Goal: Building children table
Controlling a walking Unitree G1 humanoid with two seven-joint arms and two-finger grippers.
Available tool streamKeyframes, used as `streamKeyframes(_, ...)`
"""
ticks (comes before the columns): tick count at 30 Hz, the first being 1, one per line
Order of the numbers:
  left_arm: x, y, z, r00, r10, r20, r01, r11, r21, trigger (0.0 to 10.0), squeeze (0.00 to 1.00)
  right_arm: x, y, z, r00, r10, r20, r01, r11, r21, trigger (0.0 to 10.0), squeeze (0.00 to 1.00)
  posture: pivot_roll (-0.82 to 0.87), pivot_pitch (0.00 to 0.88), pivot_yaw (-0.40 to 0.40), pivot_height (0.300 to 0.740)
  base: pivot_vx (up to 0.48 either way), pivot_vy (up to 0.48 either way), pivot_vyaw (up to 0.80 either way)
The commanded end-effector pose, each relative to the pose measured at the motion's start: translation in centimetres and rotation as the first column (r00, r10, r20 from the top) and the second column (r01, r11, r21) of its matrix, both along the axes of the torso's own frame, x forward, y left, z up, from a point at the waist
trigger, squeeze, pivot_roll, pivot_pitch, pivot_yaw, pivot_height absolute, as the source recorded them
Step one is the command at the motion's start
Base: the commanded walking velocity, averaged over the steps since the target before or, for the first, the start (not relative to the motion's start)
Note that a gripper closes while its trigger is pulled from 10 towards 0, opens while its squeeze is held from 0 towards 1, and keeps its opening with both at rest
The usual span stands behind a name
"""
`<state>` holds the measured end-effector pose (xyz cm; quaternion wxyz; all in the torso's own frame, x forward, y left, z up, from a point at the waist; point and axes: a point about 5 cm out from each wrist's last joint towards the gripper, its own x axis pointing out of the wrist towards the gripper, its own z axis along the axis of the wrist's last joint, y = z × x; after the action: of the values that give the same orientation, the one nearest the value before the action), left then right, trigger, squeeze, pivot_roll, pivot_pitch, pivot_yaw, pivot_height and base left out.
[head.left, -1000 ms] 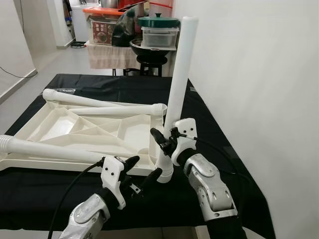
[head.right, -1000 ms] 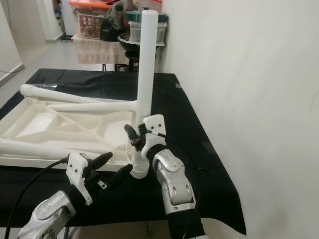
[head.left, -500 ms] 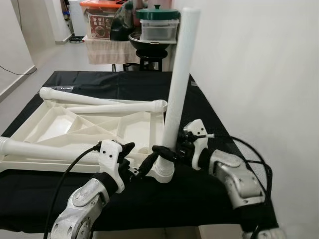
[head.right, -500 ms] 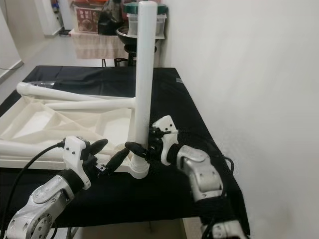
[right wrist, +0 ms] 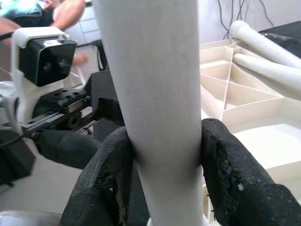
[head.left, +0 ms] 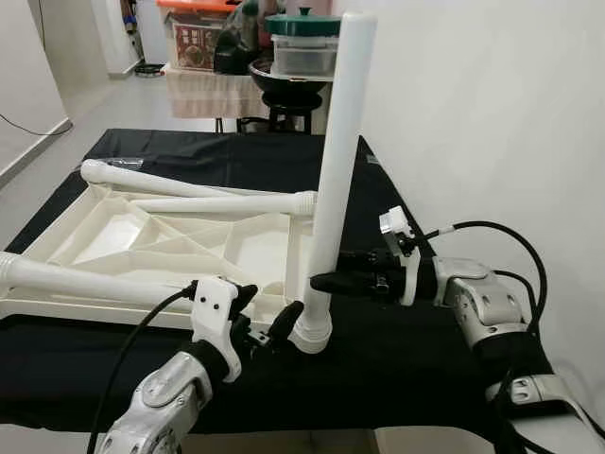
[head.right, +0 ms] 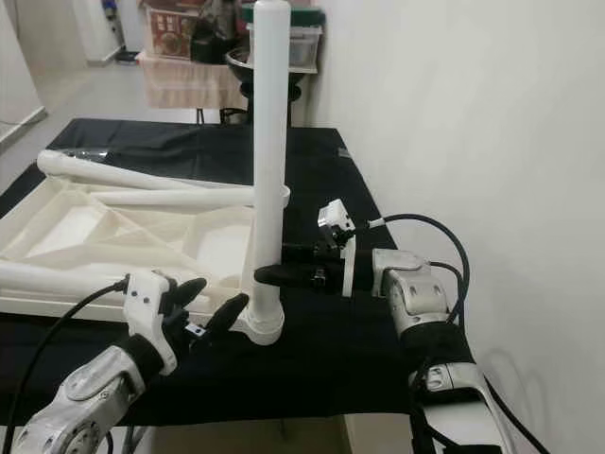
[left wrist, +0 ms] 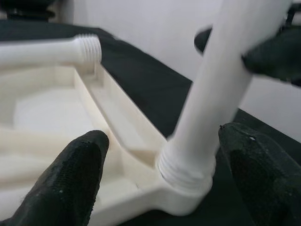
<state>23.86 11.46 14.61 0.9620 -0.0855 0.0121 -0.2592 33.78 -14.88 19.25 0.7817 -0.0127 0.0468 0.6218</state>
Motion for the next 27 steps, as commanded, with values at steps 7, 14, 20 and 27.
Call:
streamKeyframes(7,-1.1,-0.1,-0.1,1.0,-0.011,-0.009,0.01,1.0,-0.017,10.0,0.0,-1.3,1.0,0.6,0.985,-0.155,0.07,0.155,0.988,0.017,0.0,0.0,-0.01,0.0,-0.101,0.74,0.0,0.0,0.0)
streamKeyframes(14,-3.1,-1.1,1.6,0.993,-0.108,0.042,0.109,0.993,-0.035,10.0,0.0,-6.0,5.6,-1.4,0.986,-0.156,-0.049,0.16,0.984,0.079,0.0,0.0,-0.01,0.0,-0.12,0.74,0.0,0.0,0.0)
streamKeyframes(20,-2.9,-0.8,1.5,0.995,-0.087,0.045,0.087,0.996,-0.006,10.0,0.0,-3.2,0.5,-3.6,0.337,-0.94,0.047,0.939,0.333,-0.087,0.0,0.0,-0.04,0.0,-0.062,0.74,0.0,0.0,0.0)
streamKeyframes(27,-2.6,-0.5,0.9,0.996,-0.093,0.019,0.093,0.995,-0.038,10.0,0.0,-4.2,1.3,-3.6,0.392,-0.908,0.149,0.92,0.385,-0.072,0.0,0.0,-0.04,0.0,-0.062,0.74,0.0,0.0,0.0)
